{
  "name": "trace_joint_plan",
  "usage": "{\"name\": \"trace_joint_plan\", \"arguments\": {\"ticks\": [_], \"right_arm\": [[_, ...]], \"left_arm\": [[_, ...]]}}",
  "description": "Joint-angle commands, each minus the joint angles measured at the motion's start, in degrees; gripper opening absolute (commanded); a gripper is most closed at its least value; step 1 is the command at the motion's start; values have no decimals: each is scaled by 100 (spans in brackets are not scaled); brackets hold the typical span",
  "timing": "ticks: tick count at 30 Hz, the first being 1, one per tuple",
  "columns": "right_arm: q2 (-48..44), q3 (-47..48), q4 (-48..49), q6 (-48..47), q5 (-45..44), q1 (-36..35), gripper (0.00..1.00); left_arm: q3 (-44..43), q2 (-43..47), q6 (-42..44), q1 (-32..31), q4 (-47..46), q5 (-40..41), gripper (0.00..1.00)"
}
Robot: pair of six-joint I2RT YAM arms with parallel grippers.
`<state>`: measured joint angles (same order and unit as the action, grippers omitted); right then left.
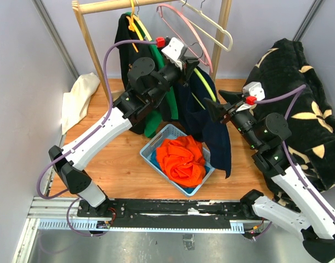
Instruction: Remove the t-shirt from the hanger
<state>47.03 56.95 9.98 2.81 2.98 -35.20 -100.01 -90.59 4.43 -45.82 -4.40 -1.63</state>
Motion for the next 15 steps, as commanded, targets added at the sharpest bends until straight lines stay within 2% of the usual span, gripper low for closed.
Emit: {"name": "trace_joint_plan", "arguments": {"ticks": [1, 6, 15], "right_arm": [[-218, 240, -142, -101, -65, -74, 66], [-497, 131, -575, -103, -215, -75, 73], [-1268, -429, -1115, 228, -446, -75, 74]], "left_arm": [[-512, -59, -56, 36, -114, 456, 0], [-1041, -227, -22, 63, 58, 581, 1], [-2282, -707, 8, 212, 702, 562, 0]]}}
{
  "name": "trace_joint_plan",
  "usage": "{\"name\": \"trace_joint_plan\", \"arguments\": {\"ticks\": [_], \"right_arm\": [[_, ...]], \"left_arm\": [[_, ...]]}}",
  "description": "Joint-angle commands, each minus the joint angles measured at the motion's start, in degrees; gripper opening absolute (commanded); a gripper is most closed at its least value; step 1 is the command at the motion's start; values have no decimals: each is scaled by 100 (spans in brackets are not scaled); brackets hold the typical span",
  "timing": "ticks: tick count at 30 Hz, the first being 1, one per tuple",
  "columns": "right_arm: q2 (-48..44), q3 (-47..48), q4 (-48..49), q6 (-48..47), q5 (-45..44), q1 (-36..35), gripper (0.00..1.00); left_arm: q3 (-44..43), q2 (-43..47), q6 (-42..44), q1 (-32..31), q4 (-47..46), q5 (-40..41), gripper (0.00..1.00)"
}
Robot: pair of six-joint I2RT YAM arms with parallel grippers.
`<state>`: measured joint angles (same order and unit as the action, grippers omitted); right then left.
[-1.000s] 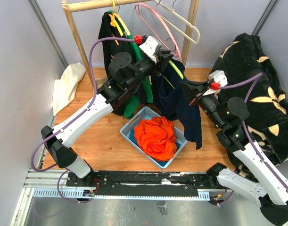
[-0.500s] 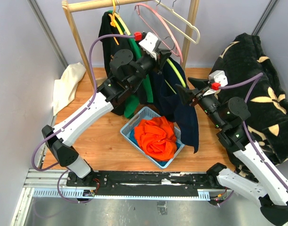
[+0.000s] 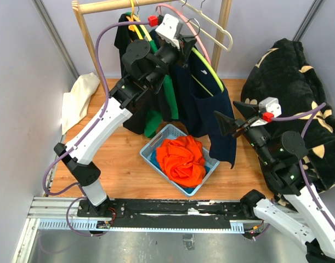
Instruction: Remove the t-shirt from the hanger
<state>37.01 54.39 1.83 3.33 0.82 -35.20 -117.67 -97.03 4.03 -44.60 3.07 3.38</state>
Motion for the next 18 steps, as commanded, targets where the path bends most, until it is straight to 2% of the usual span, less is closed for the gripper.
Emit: {"name": "trace_joint_plan", "arguments": {"ticks": [1, 7, 12, 14, 18], "right_arm": [[-338, -214, -397, 185, -285, -75, 74], [-643, -460, -829, 213, -432, -75, 71], [-775, -655, -1027, 256, -543, -70, 62], [-814, -717, -1060, 264, -625, -72, 52], [-881, -804, -1036, 326, -829, -75, 17]], "left_arm": [[-619, -100, 52, 106, 8, 58, 1], [-1092, -235, 96, 174, 277, 87, 1], [-1154, -196, 105, 214, 318, 135, 1], [-1153, -174, 98, 223, 327, 145, 1], [-1136, -156, 59, 237, 329, 158, 0]]}}
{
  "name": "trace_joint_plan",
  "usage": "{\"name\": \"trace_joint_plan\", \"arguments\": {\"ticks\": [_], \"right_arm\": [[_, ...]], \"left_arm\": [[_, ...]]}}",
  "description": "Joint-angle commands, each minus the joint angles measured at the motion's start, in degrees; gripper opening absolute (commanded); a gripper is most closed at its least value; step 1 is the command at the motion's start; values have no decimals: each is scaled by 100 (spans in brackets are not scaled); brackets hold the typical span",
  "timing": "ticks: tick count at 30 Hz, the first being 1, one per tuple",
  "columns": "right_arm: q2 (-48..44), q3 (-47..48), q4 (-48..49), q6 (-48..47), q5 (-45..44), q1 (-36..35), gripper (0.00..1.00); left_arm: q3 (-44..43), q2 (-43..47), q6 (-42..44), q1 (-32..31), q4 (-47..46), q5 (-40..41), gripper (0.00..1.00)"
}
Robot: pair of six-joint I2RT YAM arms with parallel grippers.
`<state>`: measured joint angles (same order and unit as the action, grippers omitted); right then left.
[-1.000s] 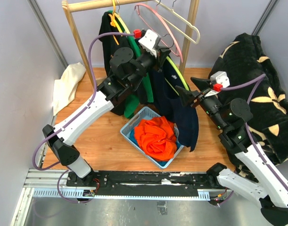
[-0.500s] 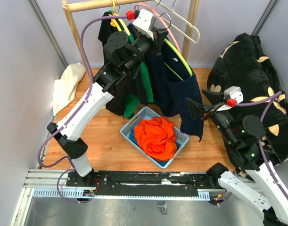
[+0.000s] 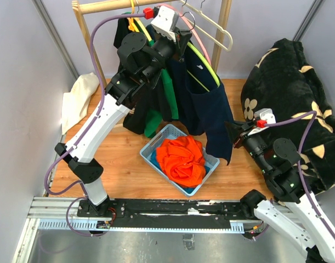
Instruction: Remove the t-shirt from the hanger
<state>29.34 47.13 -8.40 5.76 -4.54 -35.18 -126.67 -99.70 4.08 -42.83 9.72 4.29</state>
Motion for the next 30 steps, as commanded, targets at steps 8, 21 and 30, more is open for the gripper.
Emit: {"name": "trace_joint_plan", "arguments": {"ticks": [8, 21, 30], "right_arm": [[-294, -593, 190, 386, -945, -77, 1], [-484, -1344, 802, 666, -1236, -77, 1], [-381, -512, 703, 130, -488, -70, 60]], "left_arm": [[-68, 247, -589, 276, -538, 47, 0], [651, 758, -1406, 512, -1146, -328, 1], [1329, 994, -1221, 512, -1188, -520, 1]]}}
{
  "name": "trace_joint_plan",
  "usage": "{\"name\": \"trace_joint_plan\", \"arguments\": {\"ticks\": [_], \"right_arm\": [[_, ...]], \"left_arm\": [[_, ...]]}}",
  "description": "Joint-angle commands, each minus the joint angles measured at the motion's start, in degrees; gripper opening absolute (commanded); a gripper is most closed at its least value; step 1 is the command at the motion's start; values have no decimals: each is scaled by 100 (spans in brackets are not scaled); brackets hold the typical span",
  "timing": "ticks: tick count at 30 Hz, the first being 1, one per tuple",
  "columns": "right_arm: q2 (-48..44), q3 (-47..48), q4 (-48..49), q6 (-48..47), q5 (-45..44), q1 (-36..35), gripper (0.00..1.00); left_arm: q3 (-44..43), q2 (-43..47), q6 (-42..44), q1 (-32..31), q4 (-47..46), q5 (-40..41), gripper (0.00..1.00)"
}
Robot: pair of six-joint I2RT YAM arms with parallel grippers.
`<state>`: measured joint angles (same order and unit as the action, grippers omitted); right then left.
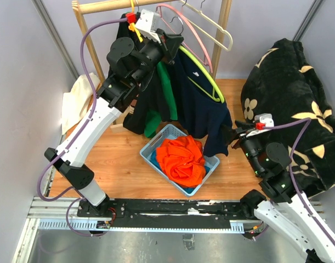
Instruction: Remove the t-shirt from the hanger
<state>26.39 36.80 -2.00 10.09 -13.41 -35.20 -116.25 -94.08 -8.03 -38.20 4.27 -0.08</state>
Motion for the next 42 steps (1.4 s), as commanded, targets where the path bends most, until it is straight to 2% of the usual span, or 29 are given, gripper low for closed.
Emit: {"name": "trace_joint_plan", "arguments": {"ticks": [1, 5, 16, 20, 25, 26, 37, 42], "right_arm": [[-96, 608, 50, -358, 489, -69, 63], [-79, 940, 34, -577, 784, -75, 65], [378, 1117, 291, -586, 1278, -75, 55], [478, 1029, 444, -527, 1297, -75, 40], [464, 905, 459, -477, 1164, -75, 4], [436, 858, 464, -454, 1112, -75, 1], [-481, -442, 953, -142, 548, -75, 1], [-392, -466, 971, -196, 565, -75, 1]], "left_arm": [[412, 496, 2, 49, -705, -80, 1], [515, 543, 54, 48, -660, -69, 0], [339, 485, 74, 49, -583, -122, 0], [304, 470, 57, 49, -568, -134, 0], [174, 430, 17, 47, -554, -61, 1], [112, 412, -20, 49, -544, -43, 0], [48, 356, -511, 49, -824, 13, 0], [180, 352, -536, 49, -901, -105, 1]]}}
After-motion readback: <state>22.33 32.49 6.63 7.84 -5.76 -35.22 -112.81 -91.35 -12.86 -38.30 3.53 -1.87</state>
